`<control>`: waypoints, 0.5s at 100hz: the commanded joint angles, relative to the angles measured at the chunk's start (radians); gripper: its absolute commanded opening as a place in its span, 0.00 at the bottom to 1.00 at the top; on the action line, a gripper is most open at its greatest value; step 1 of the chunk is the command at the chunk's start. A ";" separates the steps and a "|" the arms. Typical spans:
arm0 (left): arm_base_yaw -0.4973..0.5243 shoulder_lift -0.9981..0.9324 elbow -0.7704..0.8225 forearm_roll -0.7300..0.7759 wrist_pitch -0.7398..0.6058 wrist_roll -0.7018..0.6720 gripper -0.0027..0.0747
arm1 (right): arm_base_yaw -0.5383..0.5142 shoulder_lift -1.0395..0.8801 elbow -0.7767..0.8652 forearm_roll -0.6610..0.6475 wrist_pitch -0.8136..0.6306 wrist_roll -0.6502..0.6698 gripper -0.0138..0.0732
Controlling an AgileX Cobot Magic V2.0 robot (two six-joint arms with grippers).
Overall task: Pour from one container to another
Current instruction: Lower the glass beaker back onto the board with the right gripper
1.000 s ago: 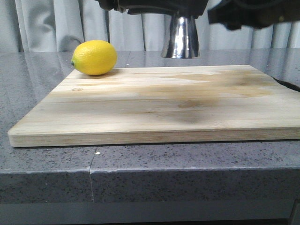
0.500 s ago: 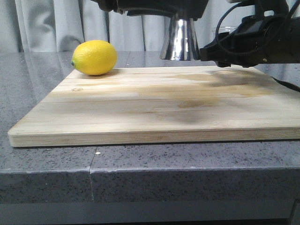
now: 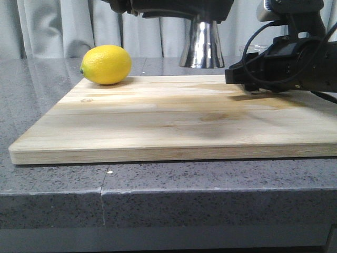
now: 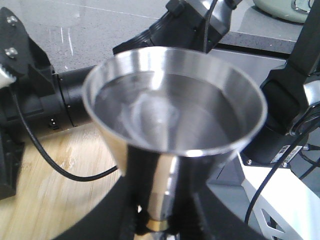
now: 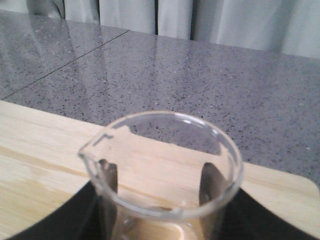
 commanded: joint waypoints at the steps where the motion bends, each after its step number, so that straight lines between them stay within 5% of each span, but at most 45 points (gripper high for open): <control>1: 0.000 -0.043 -0.026 -0.083 0.032 -0.005 0.01 | -0.006 -0.043 -0.003 0.004 -0.095 0.005 0.33; 40: 0.000 -0.043 -0.026 -0.083 0.032 -0.005 0.01 | -0.006 -0.043 0.006 0.004 -0.104 0.005 0.34; 50: 0.000 -0.043 -0.026 -0.083 0.032 -0.005 0.01 | -0.006 -0.043 0.006 0.004 -0.104 0.005 0.43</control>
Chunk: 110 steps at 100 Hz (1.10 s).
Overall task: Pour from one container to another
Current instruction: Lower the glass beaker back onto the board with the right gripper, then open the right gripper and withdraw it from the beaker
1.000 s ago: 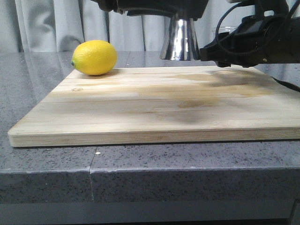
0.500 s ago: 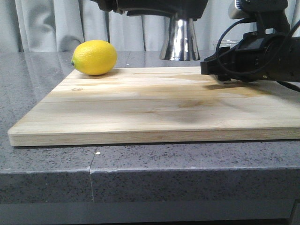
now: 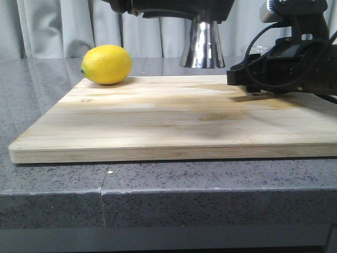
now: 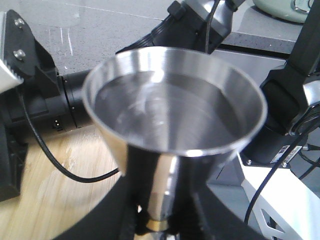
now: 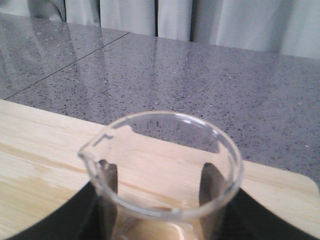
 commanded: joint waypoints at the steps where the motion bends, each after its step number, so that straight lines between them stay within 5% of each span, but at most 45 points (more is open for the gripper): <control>1: 0.000 -0.043 -0.026 -0.083 0.032 -0.005 0.01 | -0.006 -0.043 -0.012 0.004 -0.077 0.002 0.44; 20: 0.000 -0.043 -0.026 -0.083 0.032 -0.005 0.01 | -0.006 -0.043 -0.012 0.004 -0.087 0.002 0.74; 29: 0.000 -0.043 -0.026 -0.083 0.032 -0.005 0.01 | -0.006 -0.043 -0.012 0.004 -0.112 0.002 0.80; 110: 0.000 -0.043 -0.026 -0.066 -0.040 0.036 0.01 | -0.004 -0.316 -0.012 -0.026 -0.231 -0.007 0.81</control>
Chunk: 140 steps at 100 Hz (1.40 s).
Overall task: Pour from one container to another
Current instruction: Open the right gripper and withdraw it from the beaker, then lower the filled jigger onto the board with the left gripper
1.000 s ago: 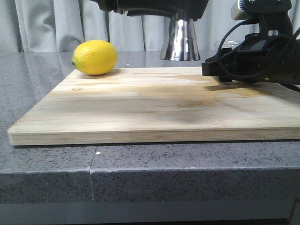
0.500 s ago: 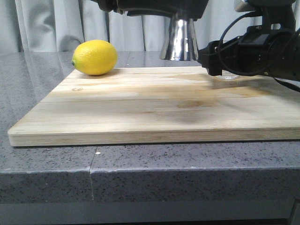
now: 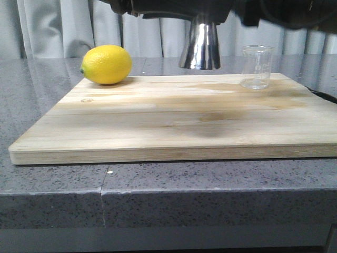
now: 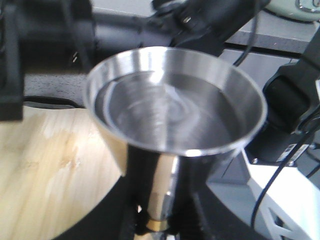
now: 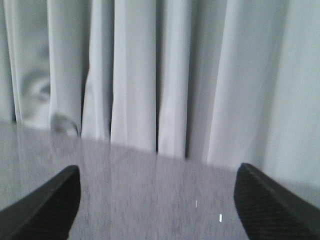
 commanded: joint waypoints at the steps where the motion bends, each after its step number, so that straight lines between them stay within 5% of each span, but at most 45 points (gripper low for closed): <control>1: 0.000 -0.043 -0.026 -0.073 -0.014 0.018 0.01 | -0.004 -0.108 -0.020 -0.015 -0.099 -0.008 0.81; 38: 0.061 0.006 -0.026 -0.259 -0.170 0.191 0.01 | -0.004 -0.392 -0.020 -0.034 -0.088 -0.008 0.81; 88: 0.196 0.147 -0.026 -0.323 -0.036 0.302 0.01 | -0.004 -0.574 -0.020 -0.039 0.001 -0.008 0.81; 140: 0.217 0.235 -0.026 -0.310 0.072 0.341 0.01 | -0.004 -0.578 -0.020 -0.058 0.026 -0.008 0.81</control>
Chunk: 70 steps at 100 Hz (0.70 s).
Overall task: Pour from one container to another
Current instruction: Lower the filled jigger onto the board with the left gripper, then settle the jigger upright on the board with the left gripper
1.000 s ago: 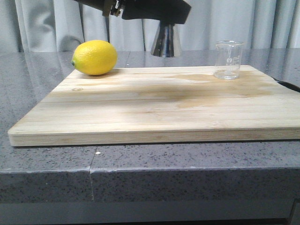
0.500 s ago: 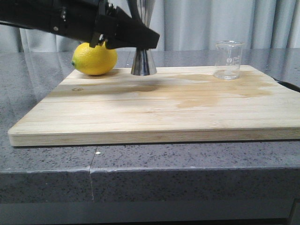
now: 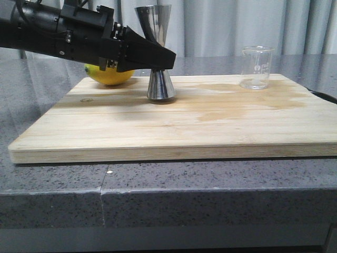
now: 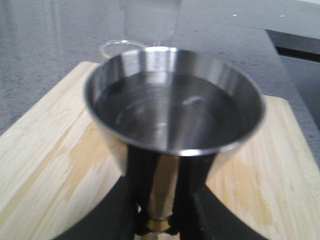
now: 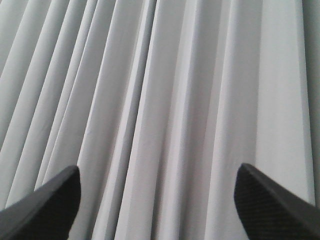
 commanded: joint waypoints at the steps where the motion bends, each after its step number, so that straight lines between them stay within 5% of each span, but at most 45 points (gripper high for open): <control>1: 0.002 -0.030 -0.021 -0.057 0.042 -0.024 0.01 | -0.004 -0.023 -0.023 -0.001 -0.053 -0.008 0.81; 70: 0.002 -0.030 -0.021 0.090 0.093 -0.024 0.01 | -0.004 -0.023 -0.023 -0.001 -0.053 -0.008 0.81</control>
